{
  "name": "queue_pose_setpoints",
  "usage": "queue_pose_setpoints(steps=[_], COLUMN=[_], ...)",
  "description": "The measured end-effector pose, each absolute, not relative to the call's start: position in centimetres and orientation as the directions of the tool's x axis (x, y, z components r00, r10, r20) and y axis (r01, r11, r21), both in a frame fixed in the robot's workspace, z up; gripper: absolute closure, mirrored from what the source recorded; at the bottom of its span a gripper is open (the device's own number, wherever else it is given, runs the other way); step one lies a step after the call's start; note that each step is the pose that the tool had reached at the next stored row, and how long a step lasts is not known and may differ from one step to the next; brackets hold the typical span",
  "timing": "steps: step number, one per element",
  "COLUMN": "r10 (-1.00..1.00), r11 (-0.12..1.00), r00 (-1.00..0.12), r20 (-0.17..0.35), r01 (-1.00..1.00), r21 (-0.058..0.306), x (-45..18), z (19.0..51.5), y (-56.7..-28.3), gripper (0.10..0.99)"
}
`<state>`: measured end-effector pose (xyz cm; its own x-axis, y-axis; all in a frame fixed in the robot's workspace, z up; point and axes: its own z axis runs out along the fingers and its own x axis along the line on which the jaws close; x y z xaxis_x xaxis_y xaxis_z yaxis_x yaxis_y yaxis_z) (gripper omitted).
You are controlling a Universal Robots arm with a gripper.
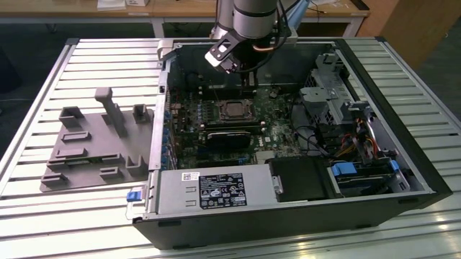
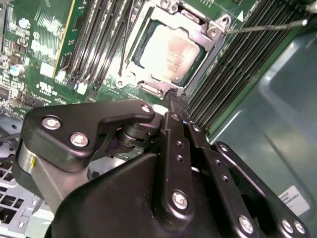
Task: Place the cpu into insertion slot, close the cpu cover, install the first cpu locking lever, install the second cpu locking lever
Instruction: 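Close the cpu cover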
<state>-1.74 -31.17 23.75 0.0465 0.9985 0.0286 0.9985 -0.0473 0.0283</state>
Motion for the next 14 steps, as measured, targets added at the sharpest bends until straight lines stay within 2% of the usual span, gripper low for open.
queue_pose_setpoints(steps=[14], r10=[0.999], r11=[-0.047], r00=[0.047], r20=[0.028], r01=[0.998], r21=[0.028], x=[-3.2], z=[22.8], y=[-32.0], gripper=[0.984])
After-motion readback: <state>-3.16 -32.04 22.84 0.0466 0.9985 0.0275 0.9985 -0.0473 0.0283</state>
